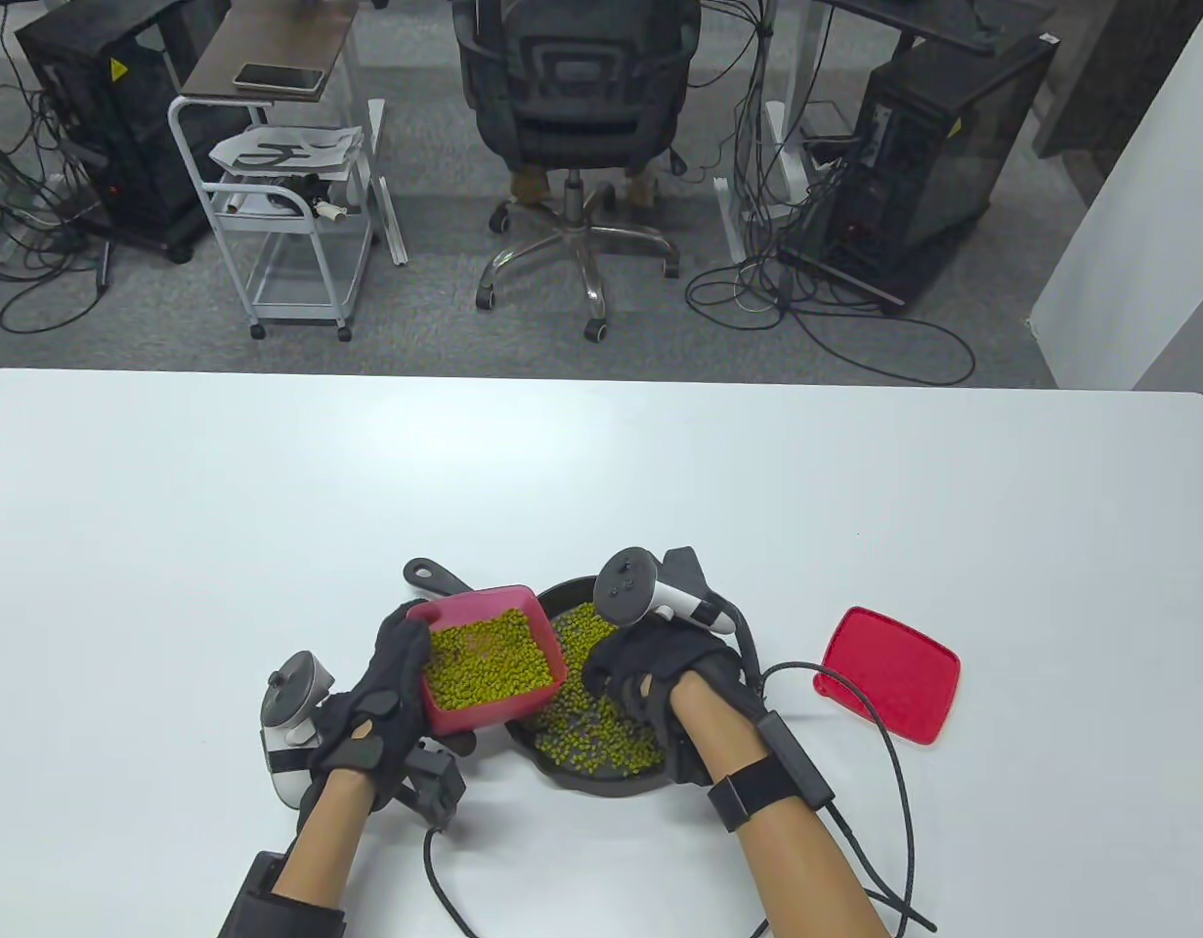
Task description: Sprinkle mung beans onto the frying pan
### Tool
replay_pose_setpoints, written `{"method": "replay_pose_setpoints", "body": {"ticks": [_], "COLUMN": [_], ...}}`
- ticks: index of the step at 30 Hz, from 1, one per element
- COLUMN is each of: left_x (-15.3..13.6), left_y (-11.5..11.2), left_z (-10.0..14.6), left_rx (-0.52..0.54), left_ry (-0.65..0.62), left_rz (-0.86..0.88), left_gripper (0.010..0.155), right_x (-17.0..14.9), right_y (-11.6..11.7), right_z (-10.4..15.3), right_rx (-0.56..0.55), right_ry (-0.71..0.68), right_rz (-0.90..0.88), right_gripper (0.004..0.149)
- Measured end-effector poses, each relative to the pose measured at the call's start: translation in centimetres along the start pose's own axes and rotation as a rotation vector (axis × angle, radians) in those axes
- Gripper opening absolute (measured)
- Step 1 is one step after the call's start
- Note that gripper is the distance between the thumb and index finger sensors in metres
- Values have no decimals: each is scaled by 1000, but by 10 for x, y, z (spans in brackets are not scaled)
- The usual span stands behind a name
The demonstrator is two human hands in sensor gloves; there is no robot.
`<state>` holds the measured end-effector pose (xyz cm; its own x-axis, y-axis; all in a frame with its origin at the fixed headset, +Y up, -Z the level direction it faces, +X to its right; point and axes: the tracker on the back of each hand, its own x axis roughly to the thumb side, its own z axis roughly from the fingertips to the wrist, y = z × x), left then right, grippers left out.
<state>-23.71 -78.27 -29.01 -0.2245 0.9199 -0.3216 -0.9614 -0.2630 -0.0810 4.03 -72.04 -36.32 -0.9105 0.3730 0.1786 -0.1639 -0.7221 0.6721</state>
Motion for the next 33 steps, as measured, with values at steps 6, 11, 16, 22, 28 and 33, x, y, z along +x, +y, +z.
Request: {"method": "replay_pose_setpoints", "body": {"ticks": [6, 11, 16, 22, 28, 33], "left_x": [1, 1, 1, 0, 0, -1], "left_y": [0, 1, -1, -4, -8, -9], "left_z": [0, 0, 0, 0, 2, 2], "left_rx": [-2, 4, 0, -9, -25, -24], "left_ry": [-2, -2, -2, -4, -9, -18], "left_rz": [5, -3, -22, -35, -37, -73], "left_gripper": [76, 76, 76, 76, 76, 76], "right_x": [-6, -5, 17, 67, 103, 108], "right_y": [-6, -21, -38, -37, -15, 4], "right_z": [3, 18, 41, 53, 35, 14], "right_rx": [8, -55, -182, -302, -230, -40], "right_ry": [-14, -81, -225, -406, -320, -179], "right_rz": [-81, -174, -228, -251, -20, 65], "right_gripper": [49, 52, 51, 50, 51, 74]}}
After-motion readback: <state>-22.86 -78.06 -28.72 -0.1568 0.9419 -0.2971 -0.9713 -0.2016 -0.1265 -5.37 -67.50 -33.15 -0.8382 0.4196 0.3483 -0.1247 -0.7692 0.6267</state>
